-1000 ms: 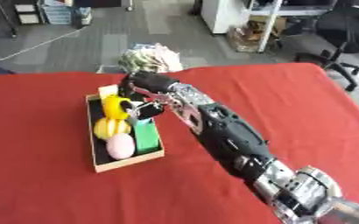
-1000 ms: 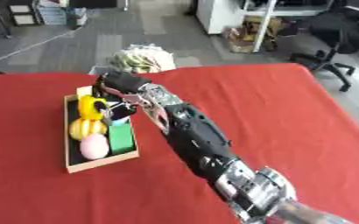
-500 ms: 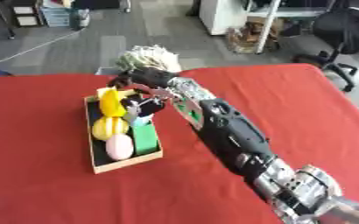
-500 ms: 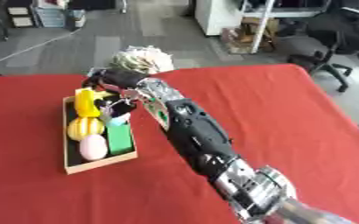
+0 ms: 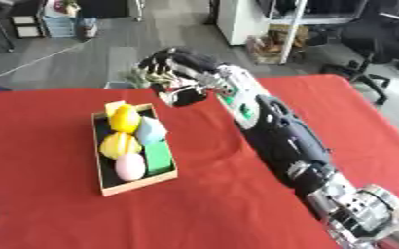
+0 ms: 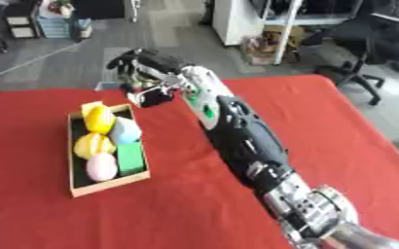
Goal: Pick up objects on the table and place them in the box.
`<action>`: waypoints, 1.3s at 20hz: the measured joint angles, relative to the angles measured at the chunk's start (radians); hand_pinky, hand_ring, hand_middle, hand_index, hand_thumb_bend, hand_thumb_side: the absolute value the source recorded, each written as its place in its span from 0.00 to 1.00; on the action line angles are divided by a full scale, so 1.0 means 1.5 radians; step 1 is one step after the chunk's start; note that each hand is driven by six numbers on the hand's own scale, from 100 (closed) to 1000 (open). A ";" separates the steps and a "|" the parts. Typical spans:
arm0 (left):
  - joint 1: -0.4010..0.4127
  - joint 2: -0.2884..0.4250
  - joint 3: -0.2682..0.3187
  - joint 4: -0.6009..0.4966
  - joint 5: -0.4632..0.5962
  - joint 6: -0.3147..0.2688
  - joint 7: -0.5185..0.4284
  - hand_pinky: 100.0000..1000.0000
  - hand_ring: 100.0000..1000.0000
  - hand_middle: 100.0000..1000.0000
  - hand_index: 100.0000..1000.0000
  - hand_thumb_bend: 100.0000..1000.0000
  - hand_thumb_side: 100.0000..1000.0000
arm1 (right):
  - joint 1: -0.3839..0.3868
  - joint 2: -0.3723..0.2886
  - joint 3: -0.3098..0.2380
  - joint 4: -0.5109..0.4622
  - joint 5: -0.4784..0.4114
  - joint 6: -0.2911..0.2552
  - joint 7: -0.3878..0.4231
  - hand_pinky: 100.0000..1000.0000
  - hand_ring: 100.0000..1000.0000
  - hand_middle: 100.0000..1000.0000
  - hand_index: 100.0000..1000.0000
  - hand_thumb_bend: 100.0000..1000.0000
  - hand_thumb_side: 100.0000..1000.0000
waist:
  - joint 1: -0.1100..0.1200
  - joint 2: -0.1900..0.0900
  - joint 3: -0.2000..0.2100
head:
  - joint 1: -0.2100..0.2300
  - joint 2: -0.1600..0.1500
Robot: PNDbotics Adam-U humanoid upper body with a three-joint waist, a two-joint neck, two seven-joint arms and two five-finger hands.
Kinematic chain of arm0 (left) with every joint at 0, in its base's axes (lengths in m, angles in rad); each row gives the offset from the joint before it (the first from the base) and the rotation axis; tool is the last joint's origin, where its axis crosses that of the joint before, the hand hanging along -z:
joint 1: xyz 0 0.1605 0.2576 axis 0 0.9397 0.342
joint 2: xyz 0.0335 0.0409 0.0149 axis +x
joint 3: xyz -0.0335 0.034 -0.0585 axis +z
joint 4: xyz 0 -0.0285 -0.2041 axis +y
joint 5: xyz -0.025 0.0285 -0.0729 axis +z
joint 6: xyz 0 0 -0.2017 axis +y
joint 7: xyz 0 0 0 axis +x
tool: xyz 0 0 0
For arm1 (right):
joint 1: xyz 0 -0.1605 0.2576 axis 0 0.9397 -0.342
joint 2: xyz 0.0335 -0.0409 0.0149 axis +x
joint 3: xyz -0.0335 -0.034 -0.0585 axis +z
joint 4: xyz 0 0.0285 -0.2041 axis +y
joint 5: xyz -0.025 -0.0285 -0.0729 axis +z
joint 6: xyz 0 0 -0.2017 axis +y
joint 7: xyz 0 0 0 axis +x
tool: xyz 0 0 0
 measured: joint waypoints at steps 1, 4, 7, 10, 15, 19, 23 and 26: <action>0.002 0.000 0.002 0.000 0.000 0.000 0.003 0.75 0.59 0.58 0.79 0.00 0.63 | 0.028 -0.012 -0.003 -0.032 -0.044 0.007 -0.006 0.61 0.60 0.59 0.84 0.00 0.22 | 0.000 0.000 -0.005 | 0.013 0.005; 0.008 0.001 0.007 0.004 0.000 -0.001 0.013 0.75 0.59 0.58 0.79 0.00 0.63 | 0.129 -0.036 -0.017 -0.129 -0.181 0.038 -0.021 0.55 0.55 0.54 0.82 0.00 0.35 | 0.000 -0.005 -0.020 | 0.052 0.018; 0.011 0.001 0.011 0.005 0.000 -0.004 0.022 0.75 0.59 0.58 0.79 0.00 0.63 | 0.229 -0.038 -0.034 -0.211 -0.301 0.066 -0.030 0.53 0.53 0.52 0.81 0.00 0.36 | 0.000 -0.006 -0.034 | 0.092 0.035; 0.019 0.001 0.012 0.008 -0.001 -0.010 0.028 0.76 0.60 0.59 0.80 0.00 0.64 | 0.318 -0.015 -0.048 -0.271 -0.387 0.085 -0.028 0.52 0.52 0.52 0.80 0.00 0.40 | -0.004 -0.006 -0.053 | 0.129 0.055; 0.028 0.000 0.012 0.013 -0.006 -0.026 0.026 0.76 0.61 0.60 0.80 0.00 0.65 | 0.418 0.066 -0.062 -0.317 -0.456 0.108 -0.016 0.51 0.53 0.53 0.81 0.00 0.45 | -0.006 -0.006 -0.073 | 0.174 0.082; 0.033 -0.006 0.012 0.021 -0.007 -0.037 0.026 0.76 0.62 0.60 0.80 0.00 0.66 | 0.471 0.117 -0.064 -0.331 -0.484 0.116 -0.012 0.51 0.52 0.52 0.80 0.00 0.45 | -0.006 -0.006 -0.081 | 0.190 0.087; 0.040 -0.015 0.008 0.029 -0.002 -0.043 0.031 0.76 0.61 0.59 0.79 0.00 0.66 | 0.502 0.138 -0.063 -0.332 -0.486 0.117 -0.018 0.50 0.52 0.52 0.80 0.00 0.46 | -0.006 -0.006 -0.085 | 0.197 0.087; 0.043 -0.017 0.003 0.031 0.004 -0.047 0.036 0.76 0.61 0.59 0.79 0.00 0.67 | 0.507 0.148 -0.057 -0.331 -0.484 0.119 -0.020 0.50 0.52 0.52 0.80 0.00 0.45 | -0.005 -0.006 -0.085 | 0.201 0.087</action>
